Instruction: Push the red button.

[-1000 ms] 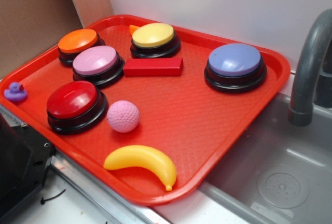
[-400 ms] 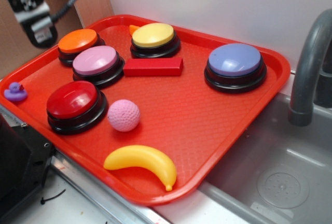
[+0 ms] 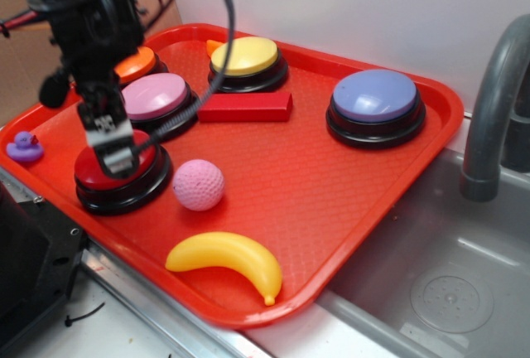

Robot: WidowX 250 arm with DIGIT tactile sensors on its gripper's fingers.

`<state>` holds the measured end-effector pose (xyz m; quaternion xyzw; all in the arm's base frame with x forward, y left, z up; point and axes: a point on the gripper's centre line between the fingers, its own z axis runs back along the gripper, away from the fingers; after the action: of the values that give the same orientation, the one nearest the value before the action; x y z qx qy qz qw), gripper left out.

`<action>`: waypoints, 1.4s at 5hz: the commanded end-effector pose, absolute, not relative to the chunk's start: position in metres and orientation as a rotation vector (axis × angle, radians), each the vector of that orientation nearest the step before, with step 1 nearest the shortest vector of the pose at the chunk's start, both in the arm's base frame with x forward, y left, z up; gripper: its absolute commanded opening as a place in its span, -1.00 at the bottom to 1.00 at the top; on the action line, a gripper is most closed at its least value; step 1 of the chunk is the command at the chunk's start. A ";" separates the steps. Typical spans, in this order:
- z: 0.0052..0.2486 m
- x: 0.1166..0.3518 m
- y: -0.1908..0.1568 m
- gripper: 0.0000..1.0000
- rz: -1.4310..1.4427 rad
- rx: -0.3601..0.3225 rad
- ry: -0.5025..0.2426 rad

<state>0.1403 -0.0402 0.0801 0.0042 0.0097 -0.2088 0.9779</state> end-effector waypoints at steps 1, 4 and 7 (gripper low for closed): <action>0.070 0.154 -0.024 1.00 -0.433 -0.020 0.002; 0.053 0.139 -0.002 1.00 -0.392 -0.033 0.055; 0.050 0.140 0.003 1.00 -0.374 -0.045 0.079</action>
<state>0.1433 0.0037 0.0504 -0.0173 0.0376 -0.1832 0.9822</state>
